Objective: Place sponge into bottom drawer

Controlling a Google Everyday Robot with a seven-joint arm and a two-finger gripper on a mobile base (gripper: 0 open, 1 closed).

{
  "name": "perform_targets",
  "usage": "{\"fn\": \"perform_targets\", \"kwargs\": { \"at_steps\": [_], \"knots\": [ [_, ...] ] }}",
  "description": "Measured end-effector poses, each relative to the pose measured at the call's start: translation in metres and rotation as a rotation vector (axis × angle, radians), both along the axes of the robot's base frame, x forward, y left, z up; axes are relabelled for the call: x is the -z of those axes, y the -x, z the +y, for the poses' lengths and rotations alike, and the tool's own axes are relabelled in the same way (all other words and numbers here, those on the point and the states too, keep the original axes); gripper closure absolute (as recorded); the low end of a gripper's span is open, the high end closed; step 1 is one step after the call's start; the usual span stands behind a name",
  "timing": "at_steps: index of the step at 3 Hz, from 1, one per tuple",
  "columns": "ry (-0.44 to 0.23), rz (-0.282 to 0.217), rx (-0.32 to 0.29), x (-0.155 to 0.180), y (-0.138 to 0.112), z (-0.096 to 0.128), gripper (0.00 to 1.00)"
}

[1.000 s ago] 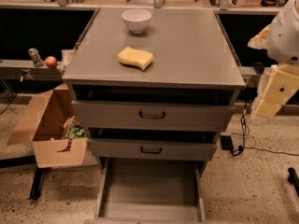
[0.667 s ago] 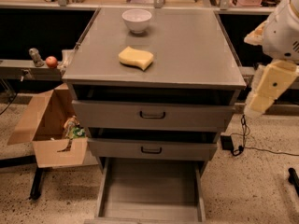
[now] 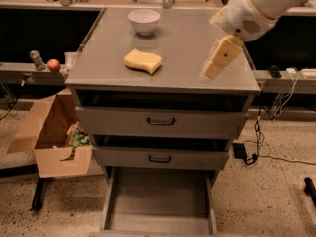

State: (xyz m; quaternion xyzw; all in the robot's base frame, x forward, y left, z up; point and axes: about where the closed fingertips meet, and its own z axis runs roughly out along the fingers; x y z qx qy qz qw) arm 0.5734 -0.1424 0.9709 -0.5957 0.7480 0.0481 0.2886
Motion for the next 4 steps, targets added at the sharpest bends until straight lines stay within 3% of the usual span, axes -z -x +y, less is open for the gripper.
{"fn": "perform_targets", "kwargs": {
  "at_steps": [1,2,4],
  "knots": [
    [-0.311,0.077,-0.079,0.018,-0.052,0.043,0.0],
    [-0.303,0.074,-0.078,0.018,-0.051,0.043,0.0],
    [-0.367,0.032,-0.032,0.054,-0.103,0.072,0.0]
  ]
}}
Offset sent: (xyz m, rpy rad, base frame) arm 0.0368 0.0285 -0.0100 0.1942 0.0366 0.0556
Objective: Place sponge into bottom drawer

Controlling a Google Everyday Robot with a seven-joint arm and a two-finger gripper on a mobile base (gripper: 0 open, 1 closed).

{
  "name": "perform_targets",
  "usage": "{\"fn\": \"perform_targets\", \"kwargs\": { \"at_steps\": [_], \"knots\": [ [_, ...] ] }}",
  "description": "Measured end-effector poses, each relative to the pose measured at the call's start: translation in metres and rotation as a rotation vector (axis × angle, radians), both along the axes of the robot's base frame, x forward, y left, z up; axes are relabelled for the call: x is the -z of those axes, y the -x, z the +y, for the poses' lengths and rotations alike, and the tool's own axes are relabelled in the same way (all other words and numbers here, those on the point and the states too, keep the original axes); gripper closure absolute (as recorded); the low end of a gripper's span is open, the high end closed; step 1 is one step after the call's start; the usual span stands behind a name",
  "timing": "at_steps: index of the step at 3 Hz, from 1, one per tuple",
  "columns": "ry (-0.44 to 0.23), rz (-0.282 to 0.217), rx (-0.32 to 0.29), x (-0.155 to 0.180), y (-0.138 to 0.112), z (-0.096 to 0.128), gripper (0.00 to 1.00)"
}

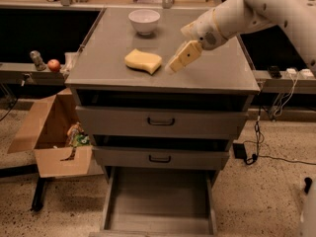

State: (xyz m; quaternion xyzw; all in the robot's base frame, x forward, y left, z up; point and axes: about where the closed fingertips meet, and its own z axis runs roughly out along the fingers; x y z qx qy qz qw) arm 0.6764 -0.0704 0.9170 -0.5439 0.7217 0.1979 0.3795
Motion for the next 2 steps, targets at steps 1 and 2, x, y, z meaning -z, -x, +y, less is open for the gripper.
{"fn": "perform_targets", "kwargs": {
  "at_steps": [1,2],
  "knots": [
    [-0.06,-0.011,0.017,0.017,-0.027,0.02,0.0],
    [-0.098,-0.012,0.017,0.031,-0.046,0.041,0.0]
  ]
}}
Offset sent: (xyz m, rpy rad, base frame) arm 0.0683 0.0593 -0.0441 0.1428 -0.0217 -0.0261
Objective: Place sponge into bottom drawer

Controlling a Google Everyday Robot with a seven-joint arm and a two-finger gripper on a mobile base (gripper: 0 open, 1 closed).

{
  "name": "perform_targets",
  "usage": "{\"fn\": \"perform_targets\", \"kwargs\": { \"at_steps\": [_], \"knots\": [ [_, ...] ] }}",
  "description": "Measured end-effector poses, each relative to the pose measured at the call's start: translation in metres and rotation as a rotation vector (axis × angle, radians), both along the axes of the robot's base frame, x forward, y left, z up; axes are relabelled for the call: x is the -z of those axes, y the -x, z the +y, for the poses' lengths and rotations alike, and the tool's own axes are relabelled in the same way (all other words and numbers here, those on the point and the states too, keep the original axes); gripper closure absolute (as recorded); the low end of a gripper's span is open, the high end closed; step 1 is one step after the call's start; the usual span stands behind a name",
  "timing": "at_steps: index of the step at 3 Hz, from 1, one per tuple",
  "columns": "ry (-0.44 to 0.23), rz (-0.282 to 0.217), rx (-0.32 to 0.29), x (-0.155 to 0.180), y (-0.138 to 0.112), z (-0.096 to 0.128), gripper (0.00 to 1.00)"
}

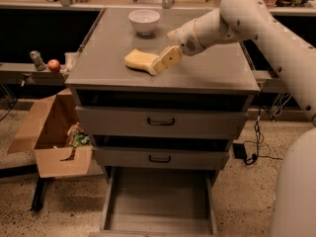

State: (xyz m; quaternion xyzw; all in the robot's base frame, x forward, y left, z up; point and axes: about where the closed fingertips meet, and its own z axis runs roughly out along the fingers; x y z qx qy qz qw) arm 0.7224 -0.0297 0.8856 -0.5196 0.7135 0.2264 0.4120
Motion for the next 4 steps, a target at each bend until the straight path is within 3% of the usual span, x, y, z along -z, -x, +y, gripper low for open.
{"fn": "perform_targets", "kwargs": {
  "at_steps": [2,3,4],
  "knots": [
    [-0.07,0.029,0.022,0.037,-0.026,0.027,0.03],
    [-0.085,0.042,0.032,0.047,-0.029,0.032,0.26],
    [-0.113,0.043,0.027,0.048,-0.026,0.037,0.57]
  ]
}}
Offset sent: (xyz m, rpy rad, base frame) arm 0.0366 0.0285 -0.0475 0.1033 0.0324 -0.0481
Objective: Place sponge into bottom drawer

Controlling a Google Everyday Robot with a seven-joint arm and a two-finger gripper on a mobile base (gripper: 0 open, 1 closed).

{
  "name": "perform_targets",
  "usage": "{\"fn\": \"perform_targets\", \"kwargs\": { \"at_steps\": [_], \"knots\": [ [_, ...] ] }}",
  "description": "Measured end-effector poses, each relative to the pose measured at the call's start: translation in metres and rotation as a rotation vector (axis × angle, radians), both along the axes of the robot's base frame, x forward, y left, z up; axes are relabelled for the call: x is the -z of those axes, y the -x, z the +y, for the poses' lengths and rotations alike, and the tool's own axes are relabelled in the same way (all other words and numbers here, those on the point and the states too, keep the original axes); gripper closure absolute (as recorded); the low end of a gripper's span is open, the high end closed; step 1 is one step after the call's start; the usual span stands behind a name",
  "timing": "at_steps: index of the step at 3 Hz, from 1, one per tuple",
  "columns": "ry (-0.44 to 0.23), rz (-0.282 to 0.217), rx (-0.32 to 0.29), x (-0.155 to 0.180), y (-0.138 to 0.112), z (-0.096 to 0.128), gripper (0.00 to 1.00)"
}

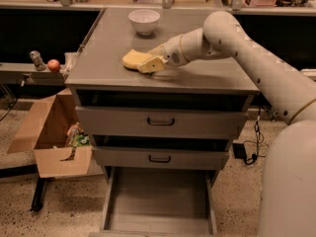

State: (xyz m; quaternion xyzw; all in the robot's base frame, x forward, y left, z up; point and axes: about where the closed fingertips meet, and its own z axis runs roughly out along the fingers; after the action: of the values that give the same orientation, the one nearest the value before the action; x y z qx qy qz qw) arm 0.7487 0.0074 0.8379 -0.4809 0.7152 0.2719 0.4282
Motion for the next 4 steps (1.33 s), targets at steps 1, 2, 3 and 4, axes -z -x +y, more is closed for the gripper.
{"fn": "perform_targets", "kwargs": {
  "at_steps": [1,2,3,4],
  "knots": [
    [-0.021,-0.005,-0.005,-0.001,0.004,0.001,0.8],
    [-0.172,-0.096,-0.141,-0.053,0.049,-0.008,1.0],
    [-0.246,-0.172,-0.296,-0.081,0.096,-0.011,1.0],
    [-0.244,-0.177,-0.316,-0.08,0.1,-0.007,1.0]
  ]
}}
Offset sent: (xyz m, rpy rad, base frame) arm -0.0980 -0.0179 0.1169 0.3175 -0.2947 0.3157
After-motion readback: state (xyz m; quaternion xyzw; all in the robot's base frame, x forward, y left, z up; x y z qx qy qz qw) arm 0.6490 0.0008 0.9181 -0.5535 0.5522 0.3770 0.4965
